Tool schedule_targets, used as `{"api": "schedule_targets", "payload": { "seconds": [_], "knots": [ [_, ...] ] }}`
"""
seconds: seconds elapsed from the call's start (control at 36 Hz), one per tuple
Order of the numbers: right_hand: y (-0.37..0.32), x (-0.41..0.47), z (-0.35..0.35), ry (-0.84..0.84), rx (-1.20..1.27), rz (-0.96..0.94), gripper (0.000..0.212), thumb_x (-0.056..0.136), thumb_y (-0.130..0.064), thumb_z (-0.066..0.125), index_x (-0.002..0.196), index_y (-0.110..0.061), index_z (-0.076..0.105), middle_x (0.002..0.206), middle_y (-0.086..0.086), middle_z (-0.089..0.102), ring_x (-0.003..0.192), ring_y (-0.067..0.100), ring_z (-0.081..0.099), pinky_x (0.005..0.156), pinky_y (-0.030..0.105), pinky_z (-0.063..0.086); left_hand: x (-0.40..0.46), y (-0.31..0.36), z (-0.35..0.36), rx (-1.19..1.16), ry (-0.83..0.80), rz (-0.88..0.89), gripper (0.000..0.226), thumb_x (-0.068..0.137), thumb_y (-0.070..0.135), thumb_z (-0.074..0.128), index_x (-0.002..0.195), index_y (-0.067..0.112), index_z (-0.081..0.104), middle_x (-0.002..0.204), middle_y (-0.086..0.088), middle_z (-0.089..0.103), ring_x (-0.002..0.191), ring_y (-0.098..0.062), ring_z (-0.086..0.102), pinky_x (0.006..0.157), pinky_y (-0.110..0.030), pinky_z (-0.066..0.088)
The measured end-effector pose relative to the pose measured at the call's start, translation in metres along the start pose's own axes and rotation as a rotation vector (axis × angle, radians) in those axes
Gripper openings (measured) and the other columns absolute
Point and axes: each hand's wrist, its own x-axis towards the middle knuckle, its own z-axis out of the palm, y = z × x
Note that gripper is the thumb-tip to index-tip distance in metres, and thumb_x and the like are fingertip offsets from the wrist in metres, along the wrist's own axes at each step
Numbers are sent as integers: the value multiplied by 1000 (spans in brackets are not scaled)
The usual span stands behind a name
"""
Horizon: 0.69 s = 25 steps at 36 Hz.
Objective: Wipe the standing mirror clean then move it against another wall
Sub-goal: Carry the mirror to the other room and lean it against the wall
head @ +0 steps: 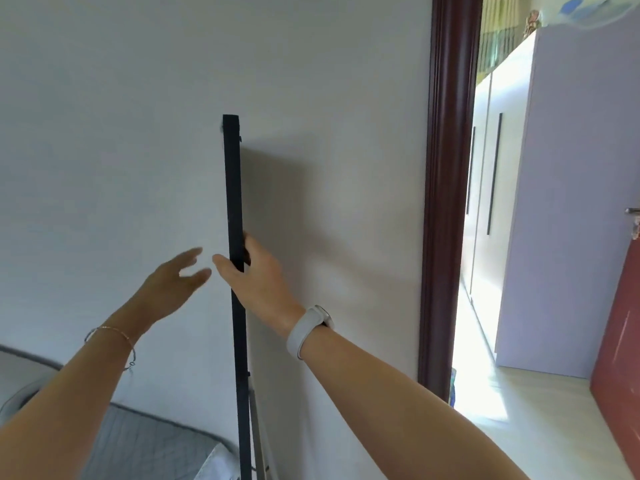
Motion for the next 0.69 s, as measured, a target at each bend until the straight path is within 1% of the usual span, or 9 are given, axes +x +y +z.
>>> {"api": "schedule_targets", "payload": {
  "seconds": [0.14,0.25,0.36,0.42,0.5,0.53,0.56,0.61,0.69],
  "knots": [
    [-5,9,-3,-32,-24,-53,26,91,-18,47,116,-11,48,109,21,60,97,32,57,84,40,49,6,20,5,-213,-3,219,42,96,30,35,138,30,33,151,1,30,136,-22,33,109,-46,33],
    [3,21,-15,-50,-19,-13,27,91,-13,48,118,-10,48,114,12,61,96,21,59,86,32,50,16,35,2,-348,50,287,41,97,32,33,138,35,31,150,5,30,136,-20,33,109,-44,33],
    [10,35,-42,-98,16,60,35,93,-10,45,128,-10,41,125,7,52,105,11,50,93,22,40,28,50,-1,-402,49,348,40,98,29,34,138,32,32,146,12,31,136,-10,30,114,-42,27],
    [14,42,-51,-102,-6,58,37,93,-7,43,130,-9,39,128,6,50,106,8,47,94,19,37,36,60,4,-364,33,398,41,98,29,34,139,33,31,141,18,29,133,-3,26,115,-36,21],
    [23,49,-49,-20,-32,24,41,92,-8,44,131,-15,37,130,6,50,112,14,50,102,30,39,49,79,18,-255,7,500,39,98,28,35,134,40,28,139,17,29,128,5,26,107,-17,18],
    [27,51,-47,11,-37,9,42,91,-8,43,131,-18,37,128,4,51,111,14,50,99,26,41,53,86,23,-214,0,565,36,98,25,35,130,42,30,136,15,34,121,13,32,102,-8,21],
    [31,53,-47,33,-37,-1,43,91,-7,42,131,-20,36,125,1,50,106,10,51,93,15,41,58,91,27,-174,-1,632,34,98,22,35,125,41,33,131,10,41,110,20,37,93,0,25],
    [37,57,-51,68,-12,-19,44,91,-3,40,132,-19,34,121,-3,48,99,2,47,77,-4,35,72,97,34,-108,14,706,31,97,17,37,123,34,37,120,0,49,95,20,44,80,7,30],
    [43,66,-59,77,-15,-12,46,91,-2,40,133,-19,33,121,-4,49,105,4,45,80,-1,35,91,103,41,-50,80,739,33,95,15,41,127,22,39,116,-3,49,95,7,48,75,4,33]
  ]
}}
